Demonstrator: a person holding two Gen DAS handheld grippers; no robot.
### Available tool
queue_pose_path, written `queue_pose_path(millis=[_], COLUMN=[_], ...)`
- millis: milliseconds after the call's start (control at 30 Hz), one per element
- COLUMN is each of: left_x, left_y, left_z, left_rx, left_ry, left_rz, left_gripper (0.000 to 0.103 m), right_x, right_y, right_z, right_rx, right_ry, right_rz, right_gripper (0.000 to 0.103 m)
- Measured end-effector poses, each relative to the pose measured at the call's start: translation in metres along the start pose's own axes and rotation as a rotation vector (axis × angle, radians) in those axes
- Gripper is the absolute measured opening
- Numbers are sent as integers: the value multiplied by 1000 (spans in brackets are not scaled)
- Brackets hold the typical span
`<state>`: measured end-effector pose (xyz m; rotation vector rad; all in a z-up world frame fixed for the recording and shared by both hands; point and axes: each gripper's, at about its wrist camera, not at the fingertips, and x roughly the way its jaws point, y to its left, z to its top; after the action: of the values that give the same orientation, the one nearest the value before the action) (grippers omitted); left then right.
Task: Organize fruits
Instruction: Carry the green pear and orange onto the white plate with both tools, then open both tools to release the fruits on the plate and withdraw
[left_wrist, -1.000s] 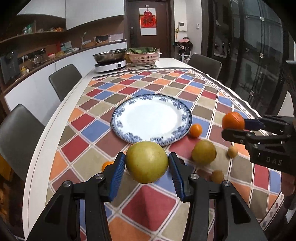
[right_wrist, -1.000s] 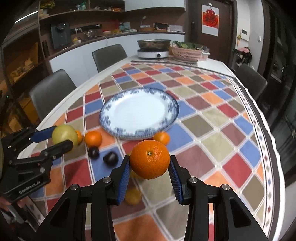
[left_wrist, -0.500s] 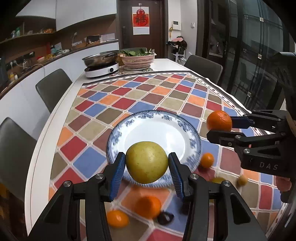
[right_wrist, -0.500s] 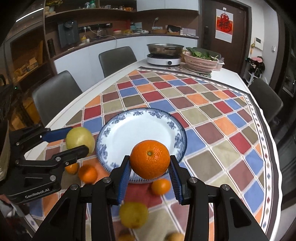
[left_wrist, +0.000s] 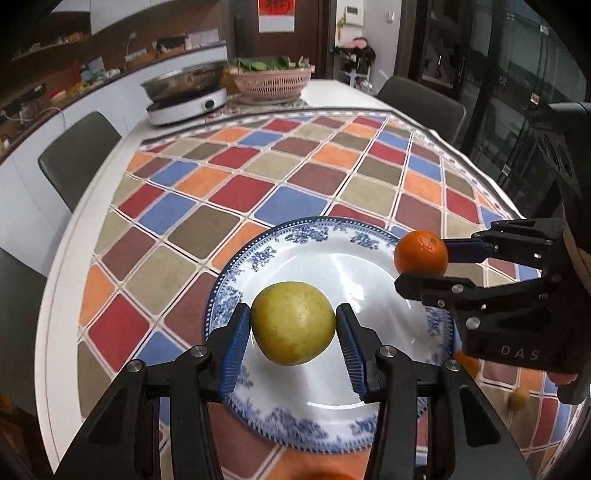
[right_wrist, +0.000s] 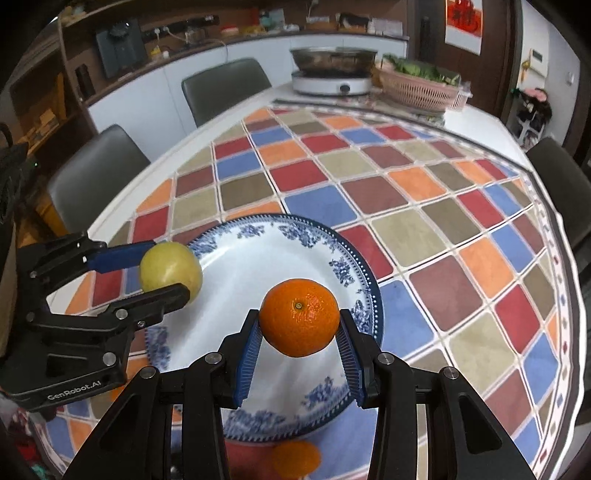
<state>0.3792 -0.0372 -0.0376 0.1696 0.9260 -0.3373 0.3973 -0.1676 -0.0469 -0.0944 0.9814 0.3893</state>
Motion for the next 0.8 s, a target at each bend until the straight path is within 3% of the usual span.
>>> queue_pose_path(millis=[367,667,800], left_x=[39,25,11], left_y=[10,17,19], left_z=[23,25,20], left_rx=[-14,-43,-70], left_ry=[53,28,17], left_rz=[-3,10,32], left_gripper=[42,45,46], right_x=[39,46,35], right_y=[-7,-9,-8], right_z=[12,16,15], right_rx=[-2,6,20], right_ry=[76,70,41], right_rz=[15,25,27], right_gripper=[42,43,49])
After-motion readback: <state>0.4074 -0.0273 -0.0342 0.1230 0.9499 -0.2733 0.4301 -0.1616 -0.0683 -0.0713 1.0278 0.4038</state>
